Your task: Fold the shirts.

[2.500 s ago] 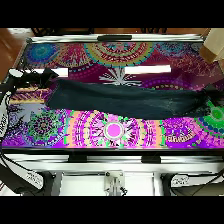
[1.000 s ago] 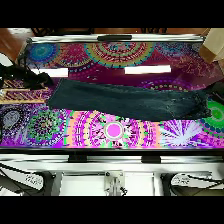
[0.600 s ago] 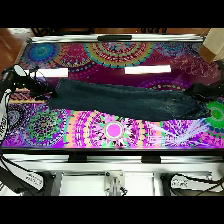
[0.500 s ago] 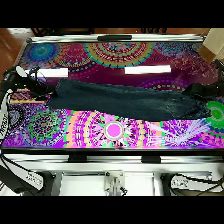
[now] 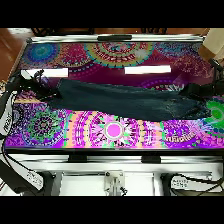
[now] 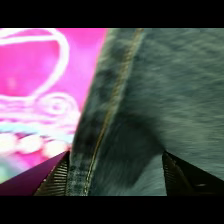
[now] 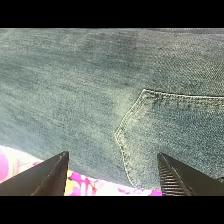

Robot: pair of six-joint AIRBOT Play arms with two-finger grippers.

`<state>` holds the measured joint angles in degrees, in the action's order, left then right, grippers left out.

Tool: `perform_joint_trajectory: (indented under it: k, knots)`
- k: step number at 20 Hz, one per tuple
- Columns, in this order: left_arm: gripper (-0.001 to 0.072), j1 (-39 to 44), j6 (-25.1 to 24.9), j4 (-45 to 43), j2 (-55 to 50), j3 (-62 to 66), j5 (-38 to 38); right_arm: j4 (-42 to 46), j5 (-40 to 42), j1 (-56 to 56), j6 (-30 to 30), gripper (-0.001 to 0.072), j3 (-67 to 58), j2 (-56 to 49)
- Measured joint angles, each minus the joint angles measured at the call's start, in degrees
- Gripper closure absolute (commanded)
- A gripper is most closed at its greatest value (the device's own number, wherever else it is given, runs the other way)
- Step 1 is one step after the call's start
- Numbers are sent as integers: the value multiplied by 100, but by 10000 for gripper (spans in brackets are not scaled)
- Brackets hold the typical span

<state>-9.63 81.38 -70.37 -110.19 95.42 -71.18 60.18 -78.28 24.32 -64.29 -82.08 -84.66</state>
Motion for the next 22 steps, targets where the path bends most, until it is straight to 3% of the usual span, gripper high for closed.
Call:
perform_joint_trajectory:
  k: [2, 3, 10, 11, 12, 13, 14, 18, 22]
  knots:
    - [602, 2, -59, 168, -37, -24, -94, -9, -50, -7, 0, 43, 0, 0]
    - [635, 2, -79, 214, -48, -26, -142, -9, -76, -7, -2, 43, 0, 0]
    - [638, 70, -579, 741, 267, 315, -527, -170, -299, -31, -22, 44, 0, 0]
    - [638, 83, -621, 772, 374, 433, -529, -339, -308, -101, -61, 87, 0, 0]
    - [638, 101, -647, 802, 492, 538, -555, -457, -330, -210, -74, 246, 0, 0]
    - [637, 111, -662, 826, 621, 616, -588, -514, -310, -372, -136, 509, 0, 0]
    - [638, 114, -673, 855, 767, 678, -605, -566, -243, -601, -229, 618, 0, 0]
    - [638, 149, -693, 874, 1357, 791, -658, -686, 658, -1851, -1016, 624, 0, -4]
    - [638, 348, -699, 866, 1768, 807, -809, -732, 2052, -3355, -2288, 624, 0, -205]
